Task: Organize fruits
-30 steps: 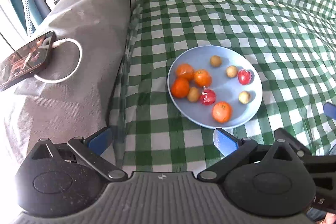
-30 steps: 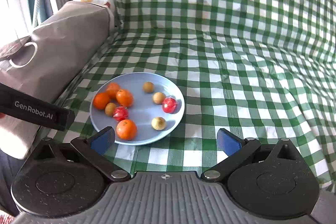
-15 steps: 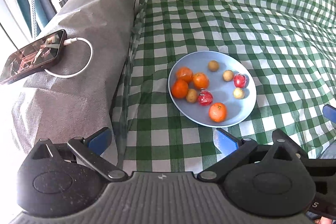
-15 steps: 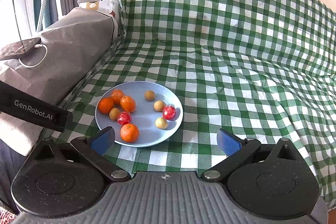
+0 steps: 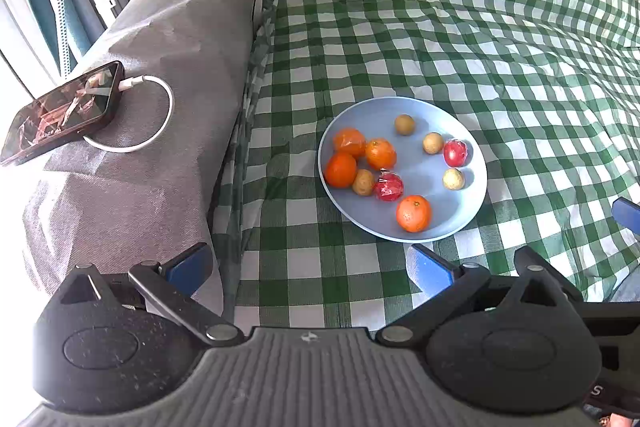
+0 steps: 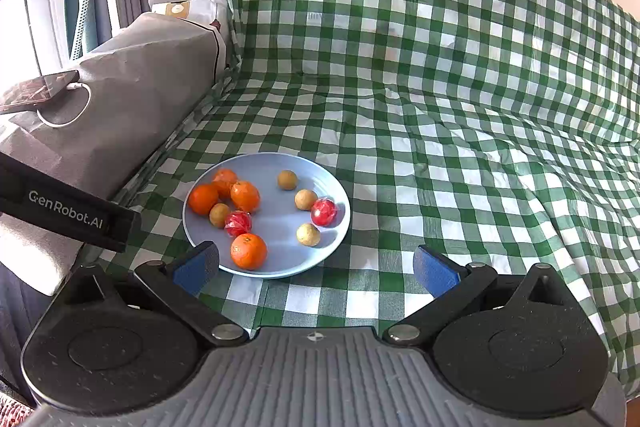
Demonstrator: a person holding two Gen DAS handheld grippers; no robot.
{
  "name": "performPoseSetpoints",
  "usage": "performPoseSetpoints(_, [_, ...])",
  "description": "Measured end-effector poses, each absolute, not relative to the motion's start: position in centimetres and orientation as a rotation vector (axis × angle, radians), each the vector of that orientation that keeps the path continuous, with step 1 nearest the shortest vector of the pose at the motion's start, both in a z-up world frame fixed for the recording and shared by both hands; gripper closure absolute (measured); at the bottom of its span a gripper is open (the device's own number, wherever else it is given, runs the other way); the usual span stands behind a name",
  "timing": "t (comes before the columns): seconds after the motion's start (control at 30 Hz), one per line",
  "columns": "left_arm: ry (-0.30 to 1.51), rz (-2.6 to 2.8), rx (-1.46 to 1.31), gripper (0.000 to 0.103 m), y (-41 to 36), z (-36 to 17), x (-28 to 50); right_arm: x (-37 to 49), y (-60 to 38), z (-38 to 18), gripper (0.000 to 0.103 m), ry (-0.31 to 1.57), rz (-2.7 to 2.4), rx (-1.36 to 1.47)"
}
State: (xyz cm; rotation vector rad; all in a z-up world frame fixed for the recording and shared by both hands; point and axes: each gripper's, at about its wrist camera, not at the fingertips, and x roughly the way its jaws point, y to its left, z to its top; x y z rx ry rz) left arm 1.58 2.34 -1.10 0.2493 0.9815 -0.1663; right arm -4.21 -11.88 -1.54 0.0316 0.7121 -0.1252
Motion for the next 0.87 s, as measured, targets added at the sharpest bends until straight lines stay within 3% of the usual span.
performPoseSetpoints(0.87, [0.979, -0.153, 0.242, 0.0, 2.82, -1.39, 1.71, -4.14, -11.97, -1.63, 0.001, 0.717, -0.128, 0.034])
